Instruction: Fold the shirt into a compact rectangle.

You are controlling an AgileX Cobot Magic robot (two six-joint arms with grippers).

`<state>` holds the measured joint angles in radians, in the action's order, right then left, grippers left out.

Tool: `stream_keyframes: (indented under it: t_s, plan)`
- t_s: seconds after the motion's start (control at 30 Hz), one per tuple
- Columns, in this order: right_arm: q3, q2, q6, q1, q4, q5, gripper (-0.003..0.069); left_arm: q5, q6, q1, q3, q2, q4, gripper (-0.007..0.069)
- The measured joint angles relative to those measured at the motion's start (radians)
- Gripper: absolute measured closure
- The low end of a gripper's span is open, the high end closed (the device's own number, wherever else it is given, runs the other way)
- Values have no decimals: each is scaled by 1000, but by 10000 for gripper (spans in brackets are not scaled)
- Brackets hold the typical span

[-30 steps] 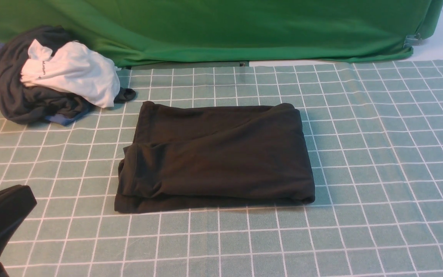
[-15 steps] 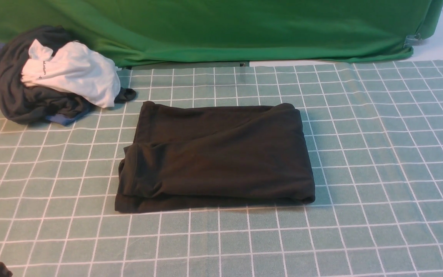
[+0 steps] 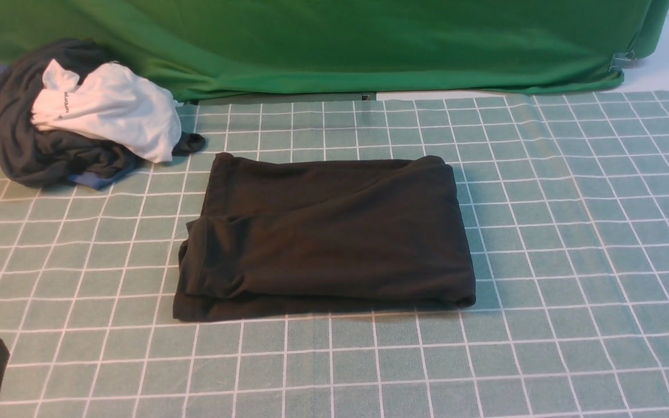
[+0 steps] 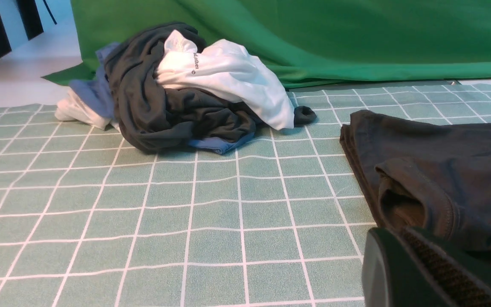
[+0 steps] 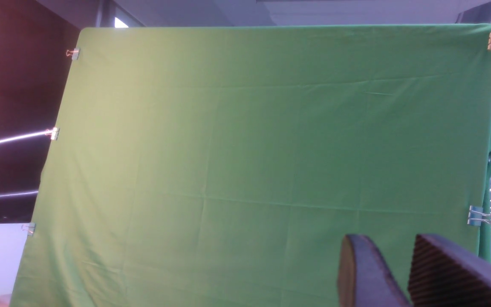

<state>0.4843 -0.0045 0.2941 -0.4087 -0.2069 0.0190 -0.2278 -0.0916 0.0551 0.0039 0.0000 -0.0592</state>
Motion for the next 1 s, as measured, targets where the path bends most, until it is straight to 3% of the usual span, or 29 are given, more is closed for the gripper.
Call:
stream_keyframes:
  t_s: [0.83, 1.0]
  plan:
    - [0, 0, 16, 0, 0, 2, 421, -5, 0, 0, 0, 0, 2, 608]
    - [0, 0, 58, 0, 3, 121, 420, -5, 0, 0, 0, 0, 2, 608]
